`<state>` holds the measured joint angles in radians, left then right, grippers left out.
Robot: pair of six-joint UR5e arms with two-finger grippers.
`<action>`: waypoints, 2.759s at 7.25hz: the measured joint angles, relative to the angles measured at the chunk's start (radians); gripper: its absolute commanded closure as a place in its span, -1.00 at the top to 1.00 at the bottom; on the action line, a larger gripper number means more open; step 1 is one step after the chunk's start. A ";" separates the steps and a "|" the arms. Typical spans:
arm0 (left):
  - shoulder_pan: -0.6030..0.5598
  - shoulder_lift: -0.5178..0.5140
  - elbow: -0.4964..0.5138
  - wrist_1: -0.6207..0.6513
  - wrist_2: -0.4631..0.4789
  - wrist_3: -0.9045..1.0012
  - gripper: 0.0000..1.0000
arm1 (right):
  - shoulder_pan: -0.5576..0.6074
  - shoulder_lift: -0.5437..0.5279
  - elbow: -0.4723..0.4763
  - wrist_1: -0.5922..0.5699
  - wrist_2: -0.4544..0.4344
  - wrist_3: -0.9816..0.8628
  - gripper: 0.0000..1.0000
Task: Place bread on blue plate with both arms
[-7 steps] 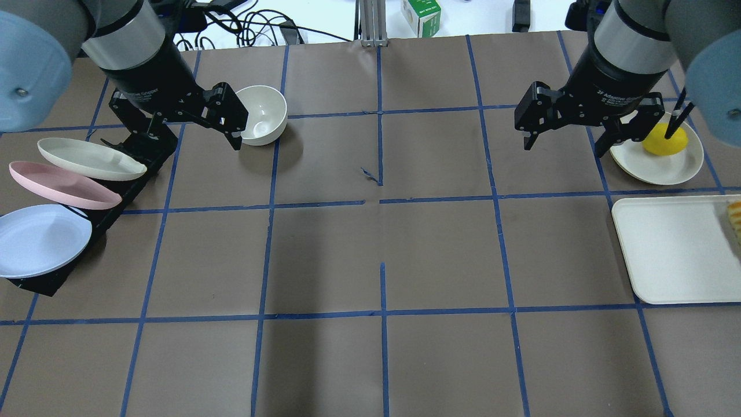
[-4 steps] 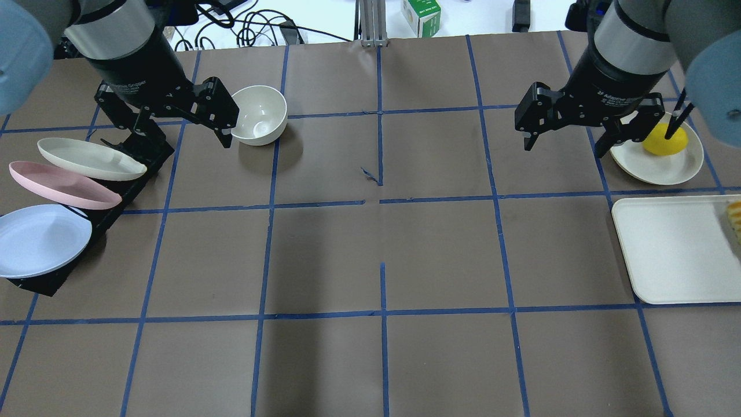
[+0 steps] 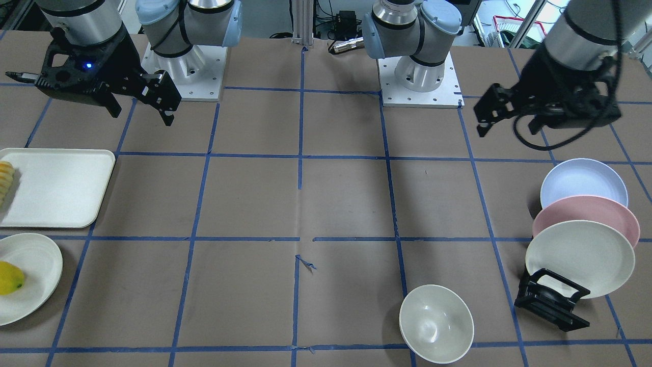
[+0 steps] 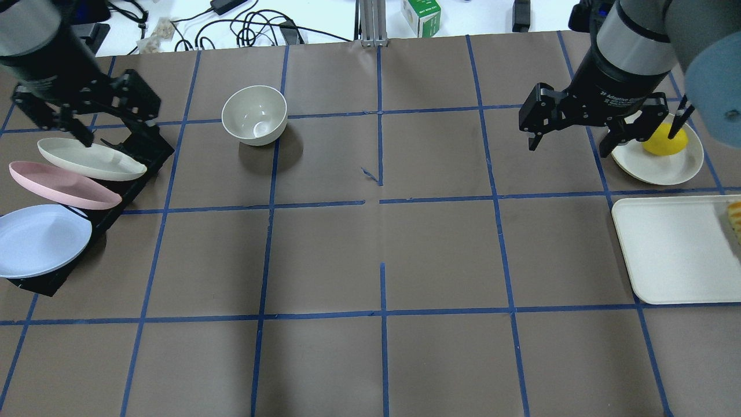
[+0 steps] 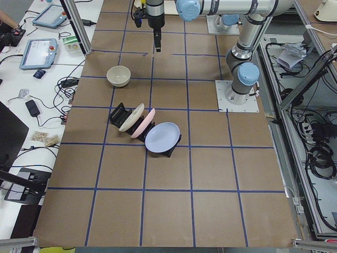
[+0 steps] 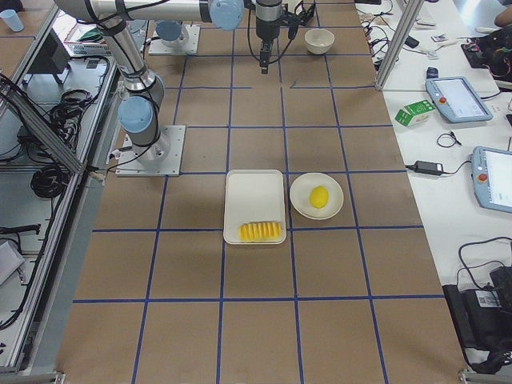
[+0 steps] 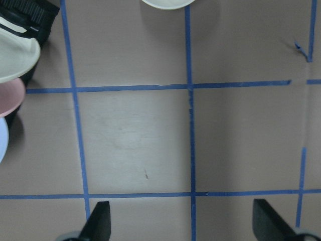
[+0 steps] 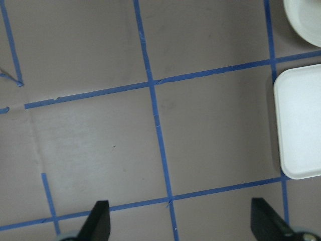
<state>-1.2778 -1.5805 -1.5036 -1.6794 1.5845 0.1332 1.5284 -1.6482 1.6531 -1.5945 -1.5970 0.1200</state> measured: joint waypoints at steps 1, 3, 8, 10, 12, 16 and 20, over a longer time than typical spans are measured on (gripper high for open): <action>0.142 -0.007 -0.004 0.001 0.000 0.005 1.00 | -0.023 0.005 0.007 -0.029 -0.045 -0.039 1.00; 0.374 -0.033 -0.015 0.047 0.029 0.004 1.00 | -0.153 0.012 0.057 -0.071 -0.077 -0.156 1.00; 0.647 -0.166 -0.181 0.389 0.085 -0.010 1.00 | -0.544 0.075 0.230 -0.357 -0.075 -0.687 1.00; 0.668 -0.211 -0.228 0.437 0.082 -0.020 1.00 | -0.654 0.183 0.243 -0.479 -0.072 -0.846 1.00; 0.671 -0.252 -0.242 0.460 0.078 -0.034 0.98 | -0.733 0.315 0.241 -0.638 -0.070 -1.020 1.00; 0.667 -0.315 -0.245 0.528 0.077 -0.038 0.55 | -0.824 0.463 0.230 -0.752 -0.062 -1.139 1.00; 0.664 -0.328 -0.245 0.523 0.076 -0.072 -0.27 | -0.836 0.501 0.236 -0.758 -0.062 -1.075 -0.69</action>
<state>-0.6141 -1.9089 -1.7489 -1.1564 1.6606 0.0608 0.6921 -1.1467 1.8894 -2.3522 -1.6587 -0.9548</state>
